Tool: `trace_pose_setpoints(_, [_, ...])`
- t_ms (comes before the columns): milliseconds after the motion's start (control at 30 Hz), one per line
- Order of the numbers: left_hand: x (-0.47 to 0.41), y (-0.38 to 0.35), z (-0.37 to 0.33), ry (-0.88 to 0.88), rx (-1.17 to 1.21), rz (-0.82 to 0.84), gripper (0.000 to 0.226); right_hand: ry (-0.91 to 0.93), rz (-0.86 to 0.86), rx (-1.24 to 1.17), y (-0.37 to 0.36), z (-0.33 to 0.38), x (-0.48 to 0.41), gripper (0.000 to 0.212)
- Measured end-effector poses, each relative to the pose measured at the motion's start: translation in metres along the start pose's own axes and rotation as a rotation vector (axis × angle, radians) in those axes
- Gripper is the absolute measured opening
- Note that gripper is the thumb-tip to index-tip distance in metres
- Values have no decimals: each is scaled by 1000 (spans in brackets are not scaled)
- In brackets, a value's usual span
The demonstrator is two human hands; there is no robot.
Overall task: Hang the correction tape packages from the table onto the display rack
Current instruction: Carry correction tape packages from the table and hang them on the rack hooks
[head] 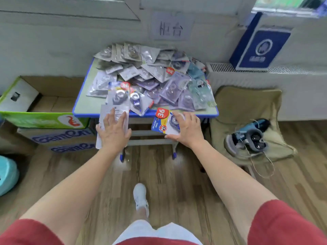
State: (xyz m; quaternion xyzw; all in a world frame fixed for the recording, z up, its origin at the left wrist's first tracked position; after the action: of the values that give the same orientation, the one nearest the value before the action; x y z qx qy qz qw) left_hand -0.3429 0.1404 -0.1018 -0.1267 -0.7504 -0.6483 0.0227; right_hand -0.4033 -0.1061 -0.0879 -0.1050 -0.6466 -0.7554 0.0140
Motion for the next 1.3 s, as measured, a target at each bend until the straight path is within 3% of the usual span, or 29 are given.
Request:
trace_pose_setpoints(267, [124,-38,-43,-140,13,1,64,-189,-20,-42,-33,-29,169,95])
trace_pose_setpoints(633, [287,-69,-109,-565,-50,75,60,-654,-128,-157,-83,-43,418,94])
trace_pose_setpoints(967, [478,-96,-228,-999,-119,78,61,-1087,-240,-215,-108,-86,667,95])
trace_pose_setpoints(1300, [693,-135,-357,-1204,-103,85,65,-1347,-270,-170,-105,-167,911,98])
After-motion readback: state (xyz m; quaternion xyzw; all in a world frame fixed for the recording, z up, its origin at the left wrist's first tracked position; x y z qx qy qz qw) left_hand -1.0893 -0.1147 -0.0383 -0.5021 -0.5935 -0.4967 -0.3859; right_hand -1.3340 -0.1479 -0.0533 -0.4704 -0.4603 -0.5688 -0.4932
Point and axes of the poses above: each hand's wrist, its own x-axis away from the middle knuckle, its own y-axis out of the back of the hand, z = x × y, the point moved 5 cm from there along -x, towards the middle knuckle, and after that the axes turned 10 degrees about z, right-handed, at the moved point
